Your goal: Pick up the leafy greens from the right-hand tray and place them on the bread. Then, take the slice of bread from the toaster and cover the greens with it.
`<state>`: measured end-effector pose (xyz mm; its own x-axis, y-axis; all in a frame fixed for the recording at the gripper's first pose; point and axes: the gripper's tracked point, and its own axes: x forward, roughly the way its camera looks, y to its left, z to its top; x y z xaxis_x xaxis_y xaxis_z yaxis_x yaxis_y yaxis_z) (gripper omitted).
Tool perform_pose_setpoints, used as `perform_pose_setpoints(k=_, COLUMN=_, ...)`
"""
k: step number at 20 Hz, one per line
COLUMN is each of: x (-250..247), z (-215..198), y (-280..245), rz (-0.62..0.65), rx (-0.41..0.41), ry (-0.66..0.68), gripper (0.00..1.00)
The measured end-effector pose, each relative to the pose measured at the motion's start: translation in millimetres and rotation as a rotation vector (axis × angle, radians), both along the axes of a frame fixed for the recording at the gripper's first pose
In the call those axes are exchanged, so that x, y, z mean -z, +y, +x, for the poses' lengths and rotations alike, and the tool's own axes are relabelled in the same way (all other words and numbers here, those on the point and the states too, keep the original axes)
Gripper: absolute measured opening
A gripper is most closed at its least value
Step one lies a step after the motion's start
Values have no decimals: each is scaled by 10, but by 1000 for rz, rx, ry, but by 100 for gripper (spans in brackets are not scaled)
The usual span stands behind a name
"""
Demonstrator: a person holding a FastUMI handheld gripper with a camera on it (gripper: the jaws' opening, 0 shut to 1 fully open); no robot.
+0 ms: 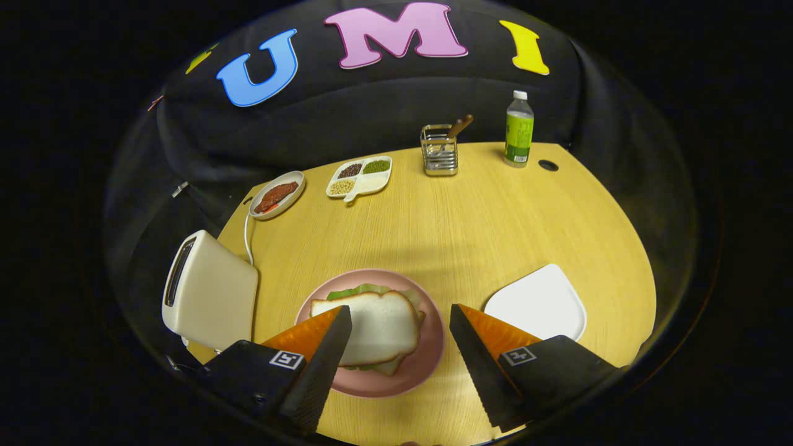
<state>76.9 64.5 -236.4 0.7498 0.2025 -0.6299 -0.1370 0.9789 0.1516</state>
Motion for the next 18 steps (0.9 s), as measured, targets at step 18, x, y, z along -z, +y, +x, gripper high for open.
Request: perform_pose_setpoints(k=18, x=-2545, z=-440, y=-1562, rz=-116, rx=125, ry=-660, gripper=99)
